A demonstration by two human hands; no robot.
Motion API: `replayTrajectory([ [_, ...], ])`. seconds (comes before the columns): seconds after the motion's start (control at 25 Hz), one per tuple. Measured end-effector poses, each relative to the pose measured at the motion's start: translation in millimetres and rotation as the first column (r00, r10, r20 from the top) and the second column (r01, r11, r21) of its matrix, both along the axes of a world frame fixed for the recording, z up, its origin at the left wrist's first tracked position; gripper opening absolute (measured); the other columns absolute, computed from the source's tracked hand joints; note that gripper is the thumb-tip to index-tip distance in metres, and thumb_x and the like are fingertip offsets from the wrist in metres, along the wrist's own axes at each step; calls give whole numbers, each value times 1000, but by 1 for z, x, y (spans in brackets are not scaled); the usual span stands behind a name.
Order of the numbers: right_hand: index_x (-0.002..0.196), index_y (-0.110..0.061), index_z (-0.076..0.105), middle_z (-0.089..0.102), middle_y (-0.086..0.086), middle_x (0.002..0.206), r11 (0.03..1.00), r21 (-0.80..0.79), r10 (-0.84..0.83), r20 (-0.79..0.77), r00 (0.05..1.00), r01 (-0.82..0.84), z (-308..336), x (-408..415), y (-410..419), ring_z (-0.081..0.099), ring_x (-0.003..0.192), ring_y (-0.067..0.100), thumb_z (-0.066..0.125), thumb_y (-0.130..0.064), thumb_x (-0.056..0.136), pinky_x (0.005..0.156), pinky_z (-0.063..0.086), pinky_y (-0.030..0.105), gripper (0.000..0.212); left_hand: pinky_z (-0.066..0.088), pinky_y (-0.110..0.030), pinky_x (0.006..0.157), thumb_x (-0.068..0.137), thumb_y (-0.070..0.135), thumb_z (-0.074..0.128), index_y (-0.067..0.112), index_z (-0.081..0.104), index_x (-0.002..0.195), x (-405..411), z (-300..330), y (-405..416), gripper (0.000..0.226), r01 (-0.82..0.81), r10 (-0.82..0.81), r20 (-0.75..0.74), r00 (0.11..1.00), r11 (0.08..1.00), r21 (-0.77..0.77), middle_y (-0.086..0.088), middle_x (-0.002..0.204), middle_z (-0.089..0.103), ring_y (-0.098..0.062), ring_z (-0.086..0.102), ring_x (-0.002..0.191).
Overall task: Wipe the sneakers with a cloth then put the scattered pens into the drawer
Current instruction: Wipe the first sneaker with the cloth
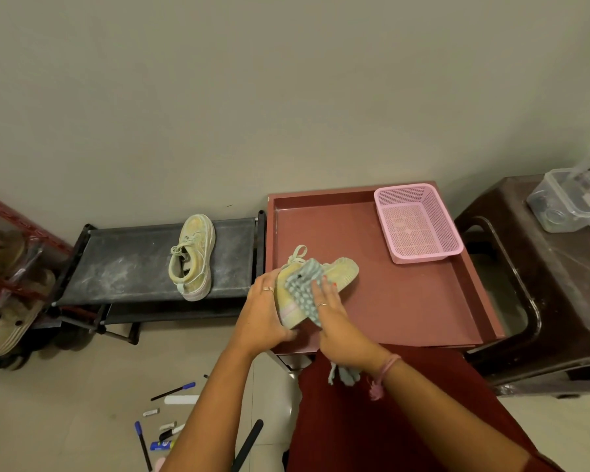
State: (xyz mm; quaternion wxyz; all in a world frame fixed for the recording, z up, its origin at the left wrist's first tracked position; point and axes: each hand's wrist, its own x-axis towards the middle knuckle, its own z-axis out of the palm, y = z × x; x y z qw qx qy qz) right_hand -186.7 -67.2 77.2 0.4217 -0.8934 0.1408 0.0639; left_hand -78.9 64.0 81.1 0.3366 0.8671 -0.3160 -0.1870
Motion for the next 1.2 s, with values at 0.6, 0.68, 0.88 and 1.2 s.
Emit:
replayTrajectory([
  [0.6, 148, -7, 21, 26, 16, 152, 995, -102, -24, -145, 989, 9, -41, 44, -111, 21, 143, 32, 43, 12, 79, 118, 15, 31, 75, 32, -16, 91, 55, 23, 85, 28, 23, 143, -11, -13, 13, 108, 7, -7, 44, 999, 1000, 7, 16, 125, 29, -2, 32, 115],
  [0.68, 150, -9, 11, 9, 15, 157, 984, -121, -149, -172, 974, 129, -47, 42, -87, 5, 146, 34, 42, 9, 81, 120, 9, 36, 78, 31, -15, 90, 55, 23, 84, 26, 24, 142, -9, -17, 15, 106, 10, -11, 50, 999, 1000, 15, 14, 126, 30, -2, 31, 115],
  [0.88, 151, -14, -4, -18, 3, 158, 975, -184, -122, 18, 992, 124, -25, 3, -8, -20, 145, 24, 34, 16, 78, 116, 6, 28, 88, 30, -9, 86, 54, 23, 84, 22, 25, 140, -2, -29, 22, 104, 14, -15, 30, 999, 999, 33, 11, 129, 31, -2, 30, 117],
  [1.2, 150, -10, 11, 6, 9, 159, 968, -236, -131, -208, 969, 80, -58, 55, -85, 0, 147, 30, 44, -4, 91, 119, 8, 35, 68, 35, -31, 103, 61, 26, 82, 14, 17, 147, -3, -44, 30, 109, 30, -37, 99, 994, 997, 72, -1, 143, 25, -13, 26, 130],
])
